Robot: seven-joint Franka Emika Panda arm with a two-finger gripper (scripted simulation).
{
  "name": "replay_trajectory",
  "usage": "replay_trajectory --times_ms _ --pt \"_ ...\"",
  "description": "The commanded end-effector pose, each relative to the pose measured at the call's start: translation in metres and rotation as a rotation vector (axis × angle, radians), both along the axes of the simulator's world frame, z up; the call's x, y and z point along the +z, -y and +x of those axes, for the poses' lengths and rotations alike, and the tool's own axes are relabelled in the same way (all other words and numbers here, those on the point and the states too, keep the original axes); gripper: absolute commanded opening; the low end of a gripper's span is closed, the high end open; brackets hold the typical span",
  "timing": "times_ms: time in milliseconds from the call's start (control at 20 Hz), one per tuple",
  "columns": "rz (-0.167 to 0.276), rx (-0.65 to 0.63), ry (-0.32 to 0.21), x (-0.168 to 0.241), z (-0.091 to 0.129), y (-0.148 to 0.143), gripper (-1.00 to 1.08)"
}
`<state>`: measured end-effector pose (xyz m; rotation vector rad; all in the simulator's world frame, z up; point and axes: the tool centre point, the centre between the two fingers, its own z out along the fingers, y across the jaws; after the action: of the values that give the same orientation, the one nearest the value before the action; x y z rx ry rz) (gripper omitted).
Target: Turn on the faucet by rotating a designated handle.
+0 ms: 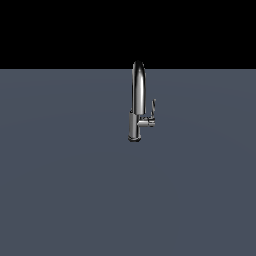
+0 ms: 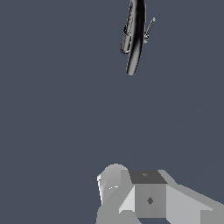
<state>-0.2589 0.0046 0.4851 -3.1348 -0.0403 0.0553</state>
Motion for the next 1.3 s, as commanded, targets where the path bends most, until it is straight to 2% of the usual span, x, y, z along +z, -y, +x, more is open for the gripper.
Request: replay_trajectory --times_ms 0,300,600,900,1250 --pt "0.0 0.0 0.0 0.0 0.0 0.0 -1.0" --pt "0.01 -0.011 -0.011 0.0 0.005 0.0 -1.0" --pt "0.04 -0.044 -0.042 -0.001 0.02 -0.002 -1.0" --pt "0.092 -0.1 -0.097 -0.002 0.046 -0.002 -1.0" --pt "0.173 -0.189 -0.183 -0.008 0.087 -0.001 -1.0"
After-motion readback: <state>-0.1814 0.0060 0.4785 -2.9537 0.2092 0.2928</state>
